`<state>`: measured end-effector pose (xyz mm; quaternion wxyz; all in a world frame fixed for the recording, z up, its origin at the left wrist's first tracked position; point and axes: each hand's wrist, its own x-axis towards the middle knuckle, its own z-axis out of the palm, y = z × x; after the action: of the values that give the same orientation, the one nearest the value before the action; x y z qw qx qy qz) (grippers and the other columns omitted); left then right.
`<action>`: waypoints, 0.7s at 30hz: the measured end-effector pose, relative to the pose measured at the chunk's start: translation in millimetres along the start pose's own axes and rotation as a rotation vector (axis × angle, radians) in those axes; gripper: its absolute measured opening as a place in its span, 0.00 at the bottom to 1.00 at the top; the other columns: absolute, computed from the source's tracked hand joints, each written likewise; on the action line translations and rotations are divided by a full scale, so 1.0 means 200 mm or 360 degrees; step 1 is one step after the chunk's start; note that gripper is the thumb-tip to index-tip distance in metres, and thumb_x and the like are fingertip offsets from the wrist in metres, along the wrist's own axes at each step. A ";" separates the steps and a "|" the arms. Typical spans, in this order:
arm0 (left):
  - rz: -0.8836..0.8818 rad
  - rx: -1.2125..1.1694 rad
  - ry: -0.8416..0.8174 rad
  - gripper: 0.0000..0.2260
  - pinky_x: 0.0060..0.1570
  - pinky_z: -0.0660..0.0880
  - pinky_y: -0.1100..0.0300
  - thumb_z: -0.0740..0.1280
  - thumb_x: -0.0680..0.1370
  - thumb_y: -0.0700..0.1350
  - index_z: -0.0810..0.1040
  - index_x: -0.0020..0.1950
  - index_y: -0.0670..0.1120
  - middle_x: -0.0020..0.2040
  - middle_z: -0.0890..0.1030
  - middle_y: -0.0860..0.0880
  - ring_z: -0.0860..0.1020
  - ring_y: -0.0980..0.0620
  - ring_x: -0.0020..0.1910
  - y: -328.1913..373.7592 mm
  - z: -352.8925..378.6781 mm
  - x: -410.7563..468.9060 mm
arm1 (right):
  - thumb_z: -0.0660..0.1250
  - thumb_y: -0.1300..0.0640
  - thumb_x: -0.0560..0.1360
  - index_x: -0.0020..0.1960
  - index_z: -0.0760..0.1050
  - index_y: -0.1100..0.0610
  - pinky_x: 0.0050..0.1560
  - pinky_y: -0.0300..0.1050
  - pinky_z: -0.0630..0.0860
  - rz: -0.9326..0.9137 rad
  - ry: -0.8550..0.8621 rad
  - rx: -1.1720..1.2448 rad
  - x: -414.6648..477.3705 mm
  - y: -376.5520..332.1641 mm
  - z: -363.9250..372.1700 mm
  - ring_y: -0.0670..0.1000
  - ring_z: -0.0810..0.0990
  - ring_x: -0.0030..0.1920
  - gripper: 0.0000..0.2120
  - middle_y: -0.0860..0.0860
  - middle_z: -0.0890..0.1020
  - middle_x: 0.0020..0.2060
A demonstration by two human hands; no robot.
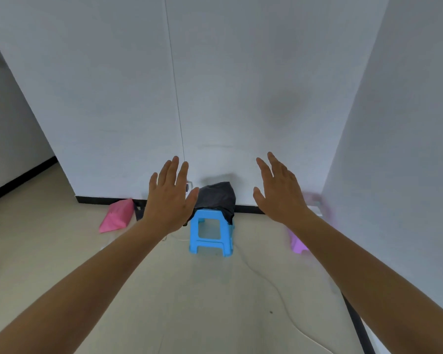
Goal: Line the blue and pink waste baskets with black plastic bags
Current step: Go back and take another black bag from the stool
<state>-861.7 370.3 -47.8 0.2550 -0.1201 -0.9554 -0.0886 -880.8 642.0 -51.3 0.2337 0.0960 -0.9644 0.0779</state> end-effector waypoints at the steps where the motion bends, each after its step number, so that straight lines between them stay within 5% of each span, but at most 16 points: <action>1: 0.0013 0.0018 -0.0030 0.28 0.73 0.56 0.39 0.56 0.81 0.54 0.57 0.78 0.42 0.79 0.55 0.40 0.55 0.40 0.77 -0.04 0.11 0.11 | 0.61 0.49 0.79 0.79 0.51 0.55 0.72 0.55 0.59 0.0010 -0.0011 -0.0010 0.11 0.05 0.10 0.60 0.59 0.75 0.34 0.59 0.52 0.79; 12: -0.0084 0.0200 -0.0360 0.29 0.75 0.51 0.42 0.52 0.82 0.56 0.52 0.79 0.45 0.80 0.50 0.43 0.50 0.44 0.78 -0.50 1.09 1.39 | 0.60 0.47 0.79 0.79 0.51 0.57 0.71 0.56 0.62 0.0011 -0.0332 -0.0067 1.44 0.50 1.07 0.60 0.58 0.75 0.34 0.60 0.52 0.78; 21: -0.0177 0.0220 -0.0517 0.28 0.74 0.52 0.42 0.51 0.82 0.57 0.54 0.79 0.45 0.80 0.51 0.43 0.51 0.44 0.78 -1.17 1.71 2.06 | 0.60 0.47 0.79 0.77 0.52 0.55 0.70 0.57 0.64 0.0040 -0.0557 -0.0023 2.29 0.41 1.83 0.61 0.60 0.75 0.32 0.59 0.54 0.78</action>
<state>-1431.7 301.2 -156.1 0.0997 -0.0620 -0.9930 -0.0161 -1458.6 582.7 -167.0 0.0620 0.0945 -0.9920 0.0560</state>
